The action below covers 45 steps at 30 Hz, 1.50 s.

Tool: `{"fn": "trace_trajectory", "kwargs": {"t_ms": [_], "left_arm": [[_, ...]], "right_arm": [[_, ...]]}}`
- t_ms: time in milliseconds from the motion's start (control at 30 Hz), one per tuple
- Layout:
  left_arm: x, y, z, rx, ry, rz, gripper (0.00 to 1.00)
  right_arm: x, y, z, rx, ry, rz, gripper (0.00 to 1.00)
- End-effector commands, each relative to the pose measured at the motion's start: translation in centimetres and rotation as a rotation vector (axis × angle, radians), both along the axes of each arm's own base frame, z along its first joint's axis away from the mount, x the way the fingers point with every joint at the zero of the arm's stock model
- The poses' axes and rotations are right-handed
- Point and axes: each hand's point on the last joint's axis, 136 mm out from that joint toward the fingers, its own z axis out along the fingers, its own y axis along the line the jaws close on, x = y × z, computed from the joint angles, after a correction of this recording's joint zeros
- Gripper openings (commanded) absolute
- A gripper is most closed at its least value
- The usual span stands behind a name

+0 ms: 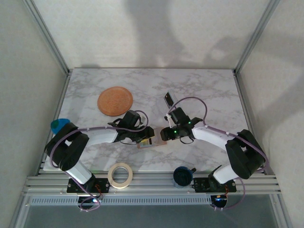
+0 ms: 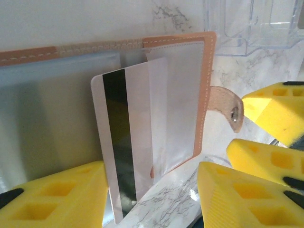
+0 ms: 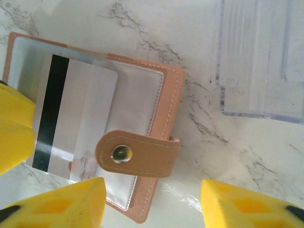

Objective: Put the credit cards into the card holder

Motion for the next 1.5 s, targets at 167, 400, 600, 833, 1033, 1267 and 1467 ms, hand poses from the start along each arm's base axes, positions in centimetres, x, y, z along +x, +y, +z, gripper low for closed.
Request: {"fn": "trace_trajectory", "kwargs": {"t_ms": [167,400,600,833,1033,1267,1467], "left_arm": [[0.9,2.8,1.5,0.019,-0.068,0.094,0.54],[0.9,4.8,-0.5,0.031,-0.043,0.121,0.42],[0.7,5.5,-2.6,0.064,-0.01,0.113,0.32],[0.4,6.6,-4.2,0.124,0.012,0.109,0.28],[0.0,6.5,-5.1,0.132,0.037,0.089,0.26],[-0.2,6.7,-5.1,0.142,0.039,0.087,0.26],[-0.4,6.8,-5.2,0.143,0.046,0.087,0.26]], "right_arm": [[-0.3,2.2,0.7,-0.067,-0.028,-0.014,0.79],[1.0,2.7,0.6,-0.243,-0.124,-0.064,0.92],[0.5,4.5,-0.1,-0.249,-0.112,-0.04,0.99],[0.0,5.6,-2.2,-0.231,-0.064,-0.02,0.97],[0.1,4.1,-3.3,-0.29,-0.076,-0.067,0.93],[0.1,1.5,-2.7,-0.372,-0.109,-0.124,0.93],[-0.2,0.8,-2.7,-0.385,-0.104,-0.144,0.94]]}}
